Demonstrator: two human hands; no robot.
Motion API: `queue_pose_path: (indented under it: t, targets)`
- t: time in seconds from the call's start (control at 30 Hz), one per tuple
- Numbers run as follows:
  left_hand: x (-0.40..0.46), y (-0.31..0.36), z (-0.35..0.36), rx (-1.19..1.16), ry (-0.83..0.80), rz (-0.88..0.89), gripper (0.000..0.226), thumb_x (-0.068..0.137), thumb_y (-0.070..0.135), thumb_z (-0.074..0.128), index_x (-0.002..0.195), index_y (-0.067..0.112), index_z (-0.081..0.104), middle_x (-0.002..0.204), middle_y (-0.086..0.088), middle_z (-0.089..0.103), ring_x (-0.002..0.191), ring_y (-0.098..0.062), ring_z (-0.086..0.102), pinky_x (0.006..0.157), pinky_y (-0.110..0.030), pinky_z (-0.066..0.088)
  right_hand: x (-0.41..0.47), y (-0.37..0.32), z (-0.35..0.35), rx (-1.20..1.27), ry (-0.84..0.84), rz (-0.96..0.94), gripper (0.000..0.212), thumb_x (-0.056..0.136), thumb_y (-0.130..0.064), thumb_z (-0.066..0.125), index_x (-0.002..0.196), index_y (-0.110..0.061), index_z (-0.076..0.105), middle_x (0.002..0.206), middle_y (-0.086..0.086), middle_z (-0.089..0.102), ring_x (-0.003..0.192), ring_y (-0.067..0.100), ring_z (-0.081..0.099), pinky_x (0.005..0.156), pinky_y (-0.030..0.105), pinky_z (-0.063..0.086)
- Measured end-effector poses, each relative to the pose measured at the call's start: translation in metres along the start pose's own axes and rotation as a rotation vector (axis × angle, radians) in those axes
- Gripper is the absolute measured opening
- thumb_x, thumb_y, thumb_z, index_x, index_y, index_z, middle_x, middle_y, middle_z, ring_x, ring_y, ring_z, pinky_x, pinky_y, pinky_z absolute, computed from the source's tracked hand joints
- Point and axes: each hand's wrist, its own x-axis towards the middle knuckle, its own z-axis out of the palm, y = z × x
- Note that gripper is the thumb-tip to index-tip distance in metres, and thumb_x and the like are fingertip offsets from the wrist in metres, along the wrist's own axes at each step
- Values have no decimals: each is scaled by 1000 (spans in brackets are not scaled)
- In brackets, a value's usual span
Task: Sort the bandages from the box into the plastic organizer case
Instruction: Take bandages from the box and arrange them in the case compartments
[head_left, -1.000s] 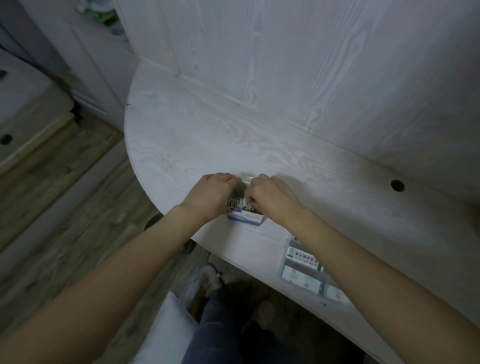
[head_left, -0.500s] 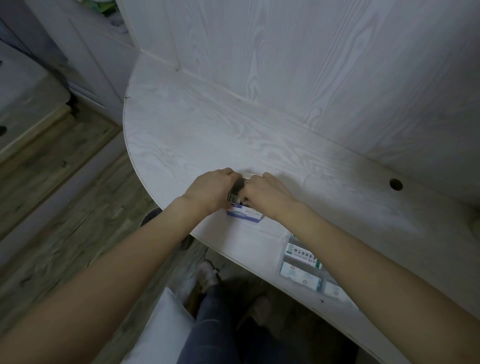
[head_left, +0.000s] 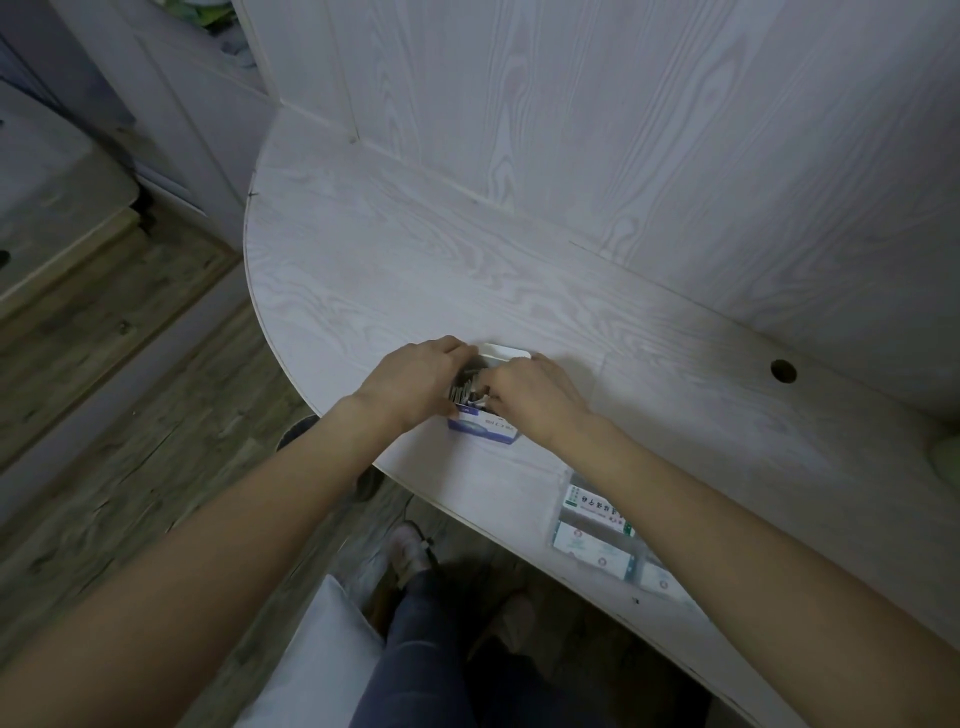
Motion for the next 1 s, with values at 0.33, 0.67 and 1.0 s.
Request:
queue_pose_path:
  t: [0.33,0.67,1.0]
  targets:
    - [4,2,2,78,-16,28,69,80,28,71,139,19,38,132,-3,47,117,-22,47,86,-30,37,-11,1,-12,47,82,0,14,95,-13,48,103,-16,59,99,5,62,89,25,56,67,28,29]
    - [-6,26,-3,-439,149,13,62,86,29,68,139,14,40,137,-3,46,123,-18,40,96,-24,34,-31,22,-29,663,347,262,7,86,-13,66,84,-19,66,80,-3,66,79,15,61,74,31,50]
    - [0,73,-24,-902,98,26,23,98,18,49,77,16,57,61,13,63,59,-5,59,54,-12,41,-67,46,-38,1416,434,430,15,84,-1,67,78,-15,62,76,5,68,56,4,59,57,16,46]
